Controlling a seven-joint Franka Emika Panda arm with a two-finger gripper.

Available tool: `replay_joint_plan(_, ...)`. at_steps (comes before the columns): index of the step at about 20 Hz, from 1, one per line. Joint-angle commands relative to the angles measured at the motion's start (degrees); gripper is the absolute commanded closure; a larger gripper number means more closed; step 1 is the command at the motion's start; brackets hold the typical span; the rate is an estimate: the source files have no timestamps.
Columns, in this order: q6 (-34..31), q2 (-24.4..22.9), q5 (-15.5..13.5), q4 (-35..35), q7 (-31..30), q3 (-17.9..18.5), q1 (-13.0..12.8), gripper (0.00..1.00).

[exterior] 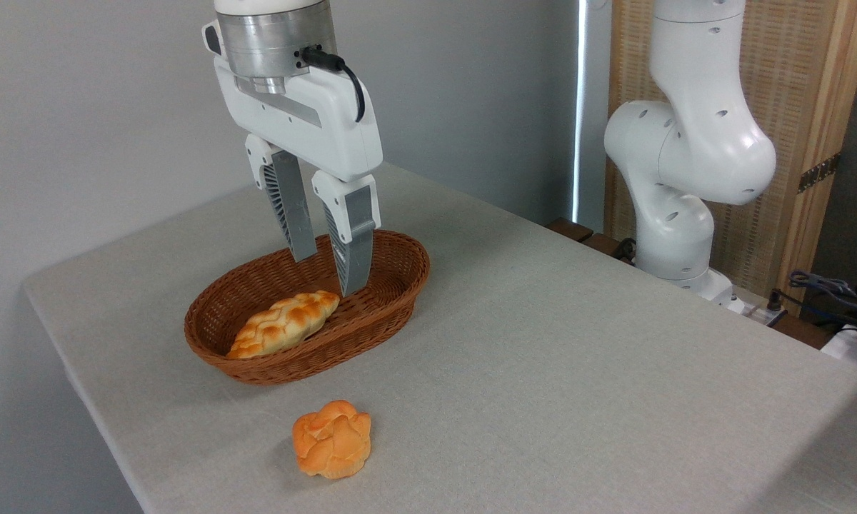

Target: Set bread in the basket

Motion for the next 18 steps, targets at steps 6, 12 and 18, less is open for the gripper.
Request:
replay_joint_plan(6, -1.88, 0.14, -0.01, 0.65, -0.50, 0.61, -0.21, 0.00)
replay_joint_plan(12, -1.18, -0.12, -0.01, 0.39, -0.50, 0.61, -0.04, 0.00)
replay_joint_plan(18, 11.18, -4.24, 0.08, -8.81, -0.41, 0.60, -0.04, 0.00)
